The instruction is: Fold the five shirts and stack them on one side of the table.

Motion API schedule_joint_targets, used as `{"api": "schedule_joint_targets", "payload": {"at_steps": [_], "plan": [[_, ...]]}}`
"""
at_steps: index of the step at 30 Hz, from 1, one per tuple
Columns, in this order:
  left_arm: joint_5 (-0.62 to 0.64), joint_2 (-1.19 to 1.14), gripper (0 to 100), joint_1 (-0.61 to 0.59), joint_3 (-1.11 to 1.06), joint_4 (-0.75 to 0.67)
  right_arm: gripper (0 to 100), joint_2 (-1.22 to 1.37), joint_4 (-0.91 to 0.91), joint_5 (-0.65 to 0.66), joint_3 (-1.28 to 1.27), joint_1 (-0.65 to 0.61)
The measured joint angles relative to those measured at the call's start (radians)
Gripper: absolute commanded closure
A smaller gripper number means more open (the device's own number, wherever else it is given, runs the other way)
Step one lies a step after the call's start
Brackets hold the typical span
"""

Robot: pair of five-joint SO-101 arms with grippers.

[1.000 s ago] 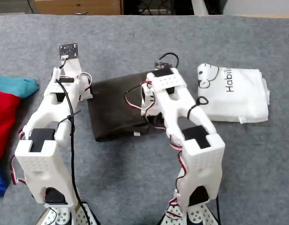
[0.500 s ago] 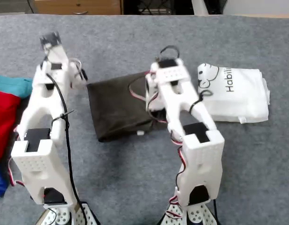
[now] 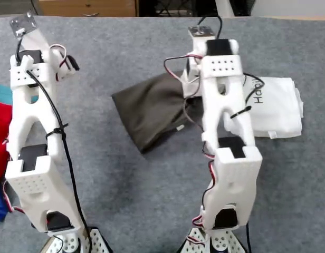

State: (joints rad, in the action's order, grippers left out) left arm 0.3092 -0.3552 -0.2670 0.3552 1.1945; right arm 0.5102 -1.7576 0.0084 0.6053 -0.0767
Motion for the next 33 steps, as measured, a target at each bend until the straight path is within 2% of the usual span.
{"api": "schedule_joint_targets", "payload": {"at_steps": [5, 10, 13, 20, 30, 33], "plan": [[0.000, -0.018, 75, -0.002, 0.000, 0.011, 98.5, -0.058, 0.000, 0.078, 0.008, 0.069], [0.000, -0.035, 76, -0.002, 0.000, 0.011, 98.5, -0.153, 0.002, 0.236, 0.012, 0.173], [0.000, -0.049, 76, -0.002, 0.000, 0.011, 98.5, -0.186, 0.038, 0.350, 0.060, 0.252], [0.000, -0.058, 76, -0.002, 0.005, 0.044, 98.4, -0.173, 0.146, 0.525, 0.161, 0.483], [0.000, -0.058, 76, -0.002, 0.006, 0.049, 97.6, -0.023, 0.158, 0.644, 0.169, 0.664], [0.000, -0.058, 75, -0.002, 0.006, 0.052, 89.5, -0.002, 0.152, 0.677, 0.169, 0.695]]}}
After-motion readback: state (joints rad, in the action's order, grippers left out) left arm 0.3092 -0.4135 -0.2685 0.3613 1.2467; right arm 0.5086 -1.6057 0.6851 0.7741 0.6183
